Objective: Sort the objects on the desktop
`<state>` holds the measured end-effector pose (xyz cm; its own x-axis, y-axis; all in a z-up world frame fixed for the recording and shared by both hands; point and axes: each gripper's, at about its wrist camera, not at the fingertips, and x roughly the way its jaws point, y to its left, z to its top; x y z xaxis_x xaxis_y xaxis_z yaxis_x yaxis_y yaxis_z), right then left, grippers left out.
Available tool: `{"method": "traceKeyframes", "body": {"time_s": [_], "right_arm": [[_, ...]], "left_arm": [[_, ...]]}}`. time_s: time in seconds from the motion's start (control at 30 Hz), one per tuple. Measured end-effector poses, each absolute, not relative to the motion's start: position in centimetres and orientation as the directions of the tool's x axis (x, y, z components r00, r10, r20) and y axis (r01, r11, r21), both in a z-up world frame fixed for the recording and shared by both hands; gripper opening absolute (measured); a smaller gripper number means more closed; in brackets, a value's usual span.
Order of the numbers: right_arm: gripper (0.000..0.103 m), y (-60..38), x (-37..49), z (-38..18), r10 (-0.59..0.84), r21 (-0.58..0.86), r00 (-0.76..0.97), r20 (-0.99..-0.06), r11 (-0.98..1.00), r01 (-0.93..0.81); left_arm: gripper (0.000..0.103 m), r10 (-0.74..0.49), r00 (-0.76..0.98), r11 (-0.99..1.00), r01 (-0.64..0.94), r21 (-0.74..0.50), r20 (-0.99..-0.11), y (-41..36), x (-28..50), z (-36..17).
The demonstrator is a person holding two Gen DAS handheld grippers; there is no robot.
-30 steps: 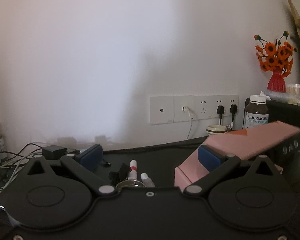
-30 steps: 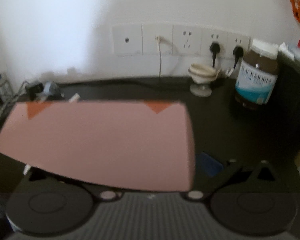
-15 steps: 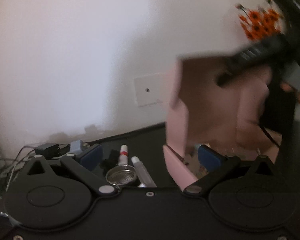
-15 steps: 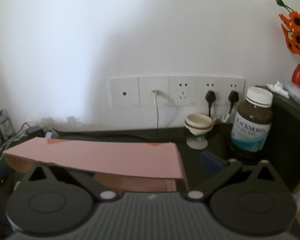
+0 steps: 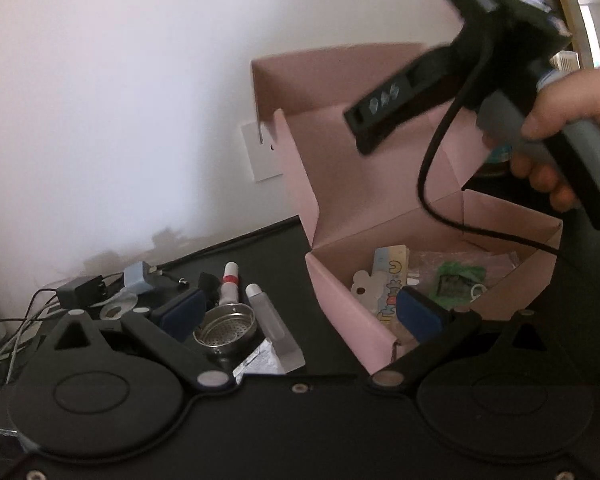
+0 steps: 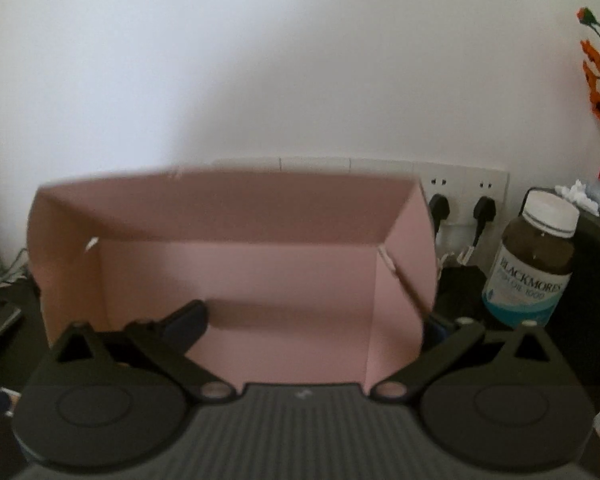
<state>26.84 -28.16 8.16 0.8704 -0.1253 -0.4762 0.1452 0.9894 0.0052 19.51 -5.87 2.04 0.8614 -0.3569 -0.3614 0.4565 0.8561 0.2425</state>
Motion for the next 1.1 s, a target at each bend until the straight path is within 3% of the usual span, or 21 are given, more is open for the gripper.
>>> {"method": "traceKeyframes", "body": {"time_s": [0.3,0.73,0.93,1.1], "right_arm": [[0.102,-28.4,30.1,4.5,-0.151,-0.025,0.771,-0.619,0.985,0.172],[0.102,-29.4,31.8,3.6,-0.086,0.022,0.697,-0.712,0.989,0.145],[0.102,-31.0,33.5,3.1,0.033,0.150,0.615,-0.788,0.979,0.139],[0.102,-30.4,33.9,2.5,0.044,0.157,0.600,-0.799,0.978,0.137]], "left_arm": [[0.103,-0.345,0.872,0.853,0.446,0.270,-0.347,-6.5,19.3,1.7],[0.103,-0.366,0.862,0.851,0.463,0.248,-0.351,-6.5,19.0,1.6],[0.103,-0.372,0.864,0.843,0.467,0.266,-0.339,-6.7,18.7,1.4],[0.103,-0.373,0.866,0.842,0.467,0.270,-0.333,-6.6,18.6,1.3]]}}
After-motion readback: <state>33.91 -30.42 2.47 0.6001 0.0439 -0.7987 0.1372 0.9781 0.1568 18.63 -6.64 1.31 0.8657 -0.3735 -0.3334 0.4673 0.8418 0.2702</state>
